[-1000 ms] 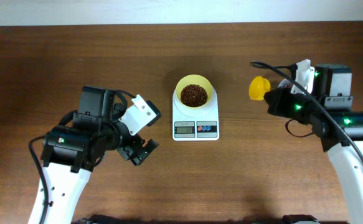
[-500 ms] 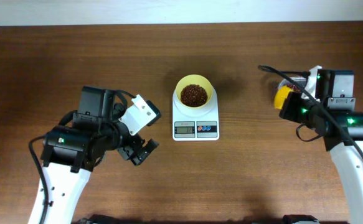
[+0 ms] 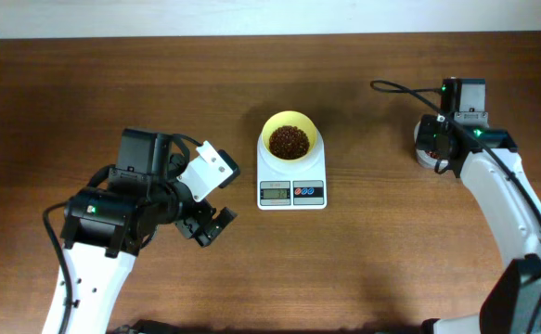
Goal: Scoop item into bowl and weigh 50g on scale
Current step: 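Move the empty scoop with the right gripper back to the bean container, then scoop more red beans from the container with the right gripper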
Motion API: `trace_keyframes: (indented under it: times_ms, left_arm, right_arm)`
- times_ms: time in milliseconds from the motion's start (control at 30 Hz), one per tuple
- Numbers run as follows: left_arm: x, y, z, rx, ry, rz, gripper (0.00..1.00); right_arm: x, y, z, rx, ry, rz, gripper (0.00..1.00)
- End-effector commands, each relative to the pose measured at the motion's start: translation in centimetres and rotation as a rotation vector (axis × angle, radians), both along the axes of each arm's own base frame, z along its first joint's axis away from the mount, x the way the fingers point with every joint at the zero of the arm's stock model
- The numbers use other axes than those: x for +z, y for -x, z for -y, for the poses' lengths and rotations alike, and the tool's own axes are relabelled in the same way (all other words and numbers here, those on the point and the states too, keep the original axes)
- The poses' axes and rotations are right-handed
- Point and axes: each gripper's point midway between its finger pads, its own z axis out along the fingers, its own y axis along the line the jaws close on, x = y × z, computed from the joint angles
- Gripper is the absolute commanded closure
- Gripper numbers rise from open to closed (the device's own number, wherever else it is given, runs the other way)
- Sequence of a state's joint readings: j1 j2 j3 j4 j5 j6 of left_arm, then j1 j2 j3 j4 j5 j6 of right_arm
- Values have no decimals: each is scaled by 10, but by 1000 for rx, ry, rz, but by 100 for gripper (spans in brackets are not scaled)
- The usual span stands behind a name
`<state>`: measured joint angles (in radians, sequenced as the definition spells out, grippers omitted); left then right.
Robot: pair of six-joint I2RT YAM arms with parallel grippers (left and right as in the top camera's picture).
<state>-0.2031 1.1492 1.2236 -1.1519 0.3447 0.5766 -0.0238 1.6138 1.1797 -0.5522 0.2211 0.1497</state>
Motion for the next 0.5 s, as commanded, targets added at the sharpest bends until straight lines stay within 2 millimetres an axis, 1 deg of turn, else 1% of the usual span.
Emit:
trace_keyframes:
  times_ms: [0, 67, 133, 200, 233, 300, 333, 400, 467]
  left_arm:
    - [9, -2, 1, -12, 13, 27, 1]
    - [9, -2, 1, -12, 13, 27, 1]
    - [9, -2, 1, -12, 13, 27, 1]
    - [9, -2, 1, -12, 13, 28, 1]
    - [9, -2, 1, -12, 13, 27, 1]
    - [9, -2, 1, -12, 13, 27, 1]
    - [9, -2, 1, -12, 13, 27, 1]
    - [9, -2, 1, -12, 13, 27, 1]
    - [9, -2, 1, -12, 13, 27, 1]
  right_arm:
    - [-22, 7, 5, -2, 22, -84, 96]
    - [-28, 14, 4, -1, 20, -123, 96]
    - [-32, 18, -4, 24, -25, -145, 96]
    - [-35, 17, -17, 62, -93, -144, 96]
    - [-35, 16, -19, 69, -113, -142, 96]
    - [-37, 16, -17, 66, -156, -139, 96]
    - [-37, 16, -11, 55, -223, -129, 96]
    - [-36, 16, -4, 42, -279, -114, 96]
    - [-33, 15, 2, 40, -379, -84, 96]
